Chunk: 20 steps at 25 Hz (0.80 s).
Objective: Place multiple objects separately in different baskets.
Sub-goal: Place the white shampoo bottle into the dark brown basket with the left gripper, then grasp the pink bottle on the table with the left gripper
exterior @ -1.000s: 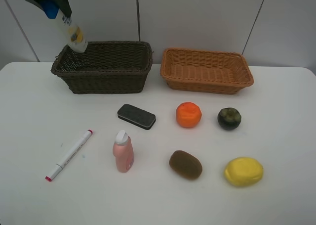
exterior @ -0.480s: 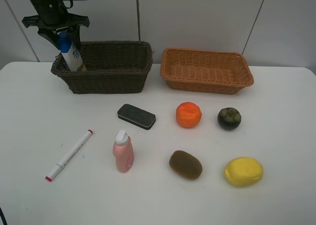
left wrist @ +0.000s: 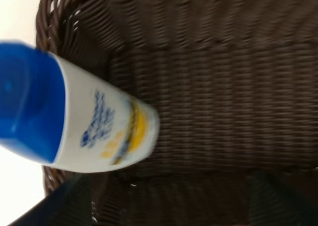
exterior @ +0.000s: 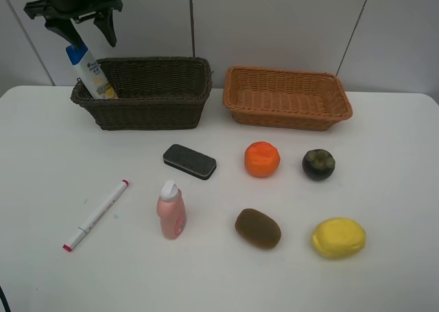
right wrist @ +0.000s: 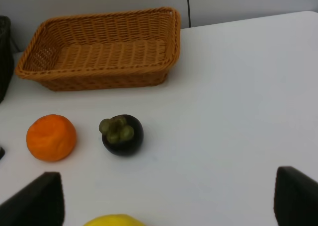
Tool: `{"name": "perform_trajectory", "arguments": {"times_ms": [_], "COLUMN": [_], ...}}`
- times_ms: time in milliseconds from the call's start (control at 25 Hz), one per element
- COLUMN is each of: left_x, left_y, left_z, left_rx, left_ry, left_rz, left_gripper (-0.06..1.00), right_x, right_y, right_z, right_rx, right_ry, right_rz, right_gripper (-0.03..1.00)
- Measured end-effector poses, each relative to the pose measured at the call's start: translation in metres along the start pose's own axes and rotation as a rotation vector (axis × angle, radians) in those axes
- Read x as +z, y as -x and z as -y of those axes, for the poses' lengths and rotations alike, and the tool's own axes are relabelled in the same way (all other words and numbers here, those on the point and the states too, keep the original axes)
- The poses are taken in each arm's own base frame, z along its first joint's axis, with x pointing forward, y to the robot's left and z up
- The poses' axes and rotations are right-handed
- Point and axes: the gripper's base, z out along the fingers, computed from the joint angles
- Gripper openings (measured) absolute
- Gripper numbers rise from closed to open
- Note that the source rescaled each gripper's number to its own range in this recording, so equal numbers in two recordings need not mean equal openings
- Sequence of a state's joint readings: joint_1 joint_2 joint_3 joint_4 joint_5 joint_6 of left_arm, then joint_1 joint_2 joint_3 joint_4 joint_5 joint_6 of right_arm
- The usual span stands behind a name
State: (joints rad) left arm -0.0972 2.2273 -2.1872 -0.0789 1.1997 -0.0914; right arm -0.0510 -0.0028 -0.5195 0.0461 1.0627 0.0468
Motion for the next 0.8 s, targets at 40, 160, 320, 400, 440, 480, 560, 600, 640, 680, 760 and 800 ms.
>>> {"name": "perform_trajectory", "arguments": {"times_ms": [40, 160, 320, 400, 440, 480, 560, 600, 640, 680, 760, 800], "left_x": [-0.009, -0.035, -0.063, -0.073, -0.071, -0.072, -0.072, -0.073, -0.074, -0.077, -0.076, -0.076], "left_y": [0.001, -0.005, -0.033, -0.054, -0.066, -0.077, -0.099, -0.109, -0.119, -0.128, -0.147, -0.155], "left_z": [0.002, 0.008, 0.02, 0.028, 0.032, 0.035, 0.043, 0.047, 0.053, 0.06, 0.077, 0.088], "left_rx": [0.0, -0.006, 0.035, 0.076, 0.099, 0.118, 0.152, 0.165, 0.182, 0.198, 0.234, 0.262], "left_ry": [-0.011, -0.06, -0.112, -0.126, -0.13, -0.134, -0.141, -0.144, -0.149, -0.155, -0.166, -0.174], "left_rz": [0.017, 0.037, 0.0, -0.037, -0.071, -0.098, -0.147, -0.168, -0.188, -0.2, -0.24, -0.256], "left_gripper": [0.81, 0.81, 0.81, 0.81, 0.81, 0.81, 0.81, 0.81, 0.81, 0.81, 0.81, 0.81], "right_x": [0.0, 0.0, 0.0, 0.0, 0.0, 0.0, 0.0, 0.0, 0.0, 0.0, 0.0, 0.0], "right_y": [0.0, 0.0, 0.0, 0.0, 0.0, 0.0, 0.0, 0.0, 0.0, 0.0, 0.0, 0.0], "right_z": [0.0, 0.0, 0.0, 0.0, 0.0, 0.0, 0.0, 0.0, 0.0, 0.0, 0.0, 0.0], "right_rx": [0.0, 0.0, 0.0, 0.0, 0.0, 0.0, 0.0, 0.0, 0.0, 0.0, 0.0, 0.0], "right_ry": [0.0, 0.0, 0.0, 0.0, 0.0, 0.0, 0.0, 0.0, 0.0, 0.0, 0.0, 0.0], "right_rz": [0.0, 0.0, 0.0, 0.0, 0.0, 0.0, 0.0, 0.0, 0.0, 0.0, 0.0, 0.0], "right_gripper": [1.0, 1.0, 1.0, 1.0, 1.0, 1.0, 1.0, 1.0, 1.0, 1.0, 1.0, 1.0]}}
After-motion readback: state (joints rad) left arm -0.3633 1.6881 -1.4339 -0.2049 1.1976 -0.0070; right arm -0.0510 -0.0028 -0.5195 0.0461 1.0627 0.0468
